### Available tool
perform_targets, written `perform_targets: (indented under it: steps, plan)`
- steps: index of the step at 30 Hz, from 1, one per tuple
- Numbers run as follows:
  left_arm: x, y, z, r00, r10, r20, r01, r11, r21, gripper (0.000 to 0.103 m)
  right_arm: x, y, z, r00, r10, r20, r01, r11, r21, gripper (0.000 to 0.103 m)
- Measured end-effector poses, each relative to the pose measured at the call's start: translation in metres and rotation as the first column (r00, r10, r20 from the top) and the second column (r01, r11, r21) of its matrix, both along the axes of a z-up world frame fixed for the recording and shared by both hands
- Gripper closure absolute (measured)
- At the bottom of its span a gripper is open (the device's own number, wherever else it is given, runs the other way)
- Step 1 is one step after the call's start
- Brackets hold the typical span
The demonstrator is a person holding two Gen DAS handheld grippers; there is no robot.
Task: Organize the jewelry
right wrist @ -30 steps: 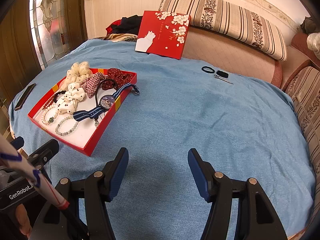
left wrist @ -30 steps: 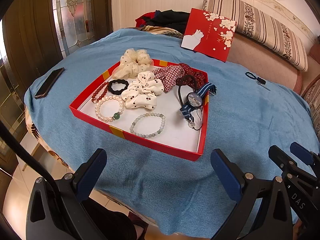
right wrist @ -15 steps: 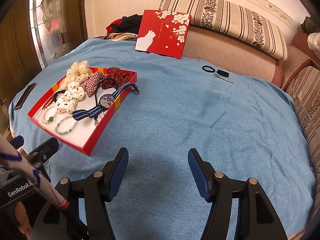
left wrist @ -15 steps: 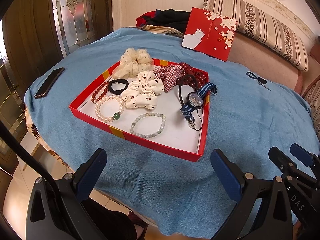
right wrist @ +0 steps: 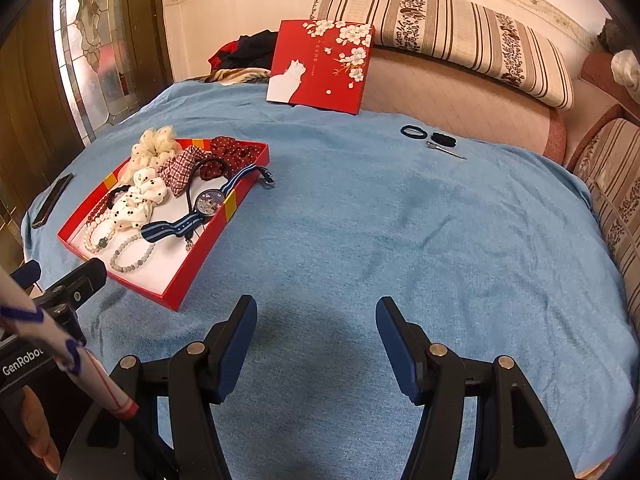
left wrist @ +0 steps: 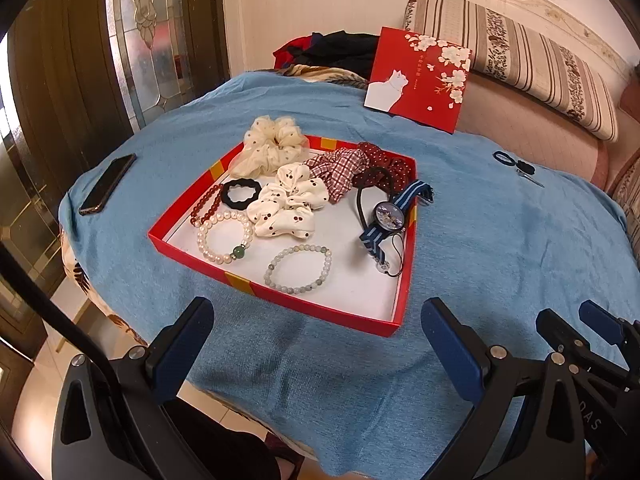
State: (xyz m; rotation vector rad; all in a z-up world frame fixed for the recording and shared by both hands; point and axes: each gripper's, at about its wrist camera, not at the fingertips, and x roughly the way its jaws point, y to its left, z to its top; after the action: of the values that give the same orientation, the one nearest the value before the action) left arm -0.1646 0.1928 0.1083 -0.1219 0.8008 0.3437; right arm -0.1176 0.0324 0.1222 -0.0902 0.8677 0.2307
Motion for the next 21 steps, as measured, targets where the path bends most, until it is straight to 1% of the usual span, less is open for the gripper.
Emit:
perform_targets:
  steps: [7,10,16,21]
  plan:
    - [0.003,-0.012,0.006,1.0,-0.021,0.004,0.021,1.0,0.023,0.0,0.001,-0.007,-0.003,1.0,-0.009,-0.009,0.009,1.0,0.013,0.037]
    - [0.005,-0.022,0.011,0.999,-0.041,0.011,0.04,0.998,0.044,0.0,0.001,-0.014,-0.003,1.0,-0.018,-0.01,0.018,1.0,0.023,0.037]
    - [0.013,-0.047,0.022,0.996,-0.088,0.025,0.085,0.992,0.092,0.0,0.0,-0.035,-0.003,0.999,-0.051,-0.008,0.052,0.998,0.044,0.037]
    - [0.021,-0.07,0.025,0.99,-0.14,0.021,0.138,0.986,0.097,0.0,0.001,-0.057,-0.001,0.996,-0.092,-0.012,0.092,0.993,0.068,0.037]
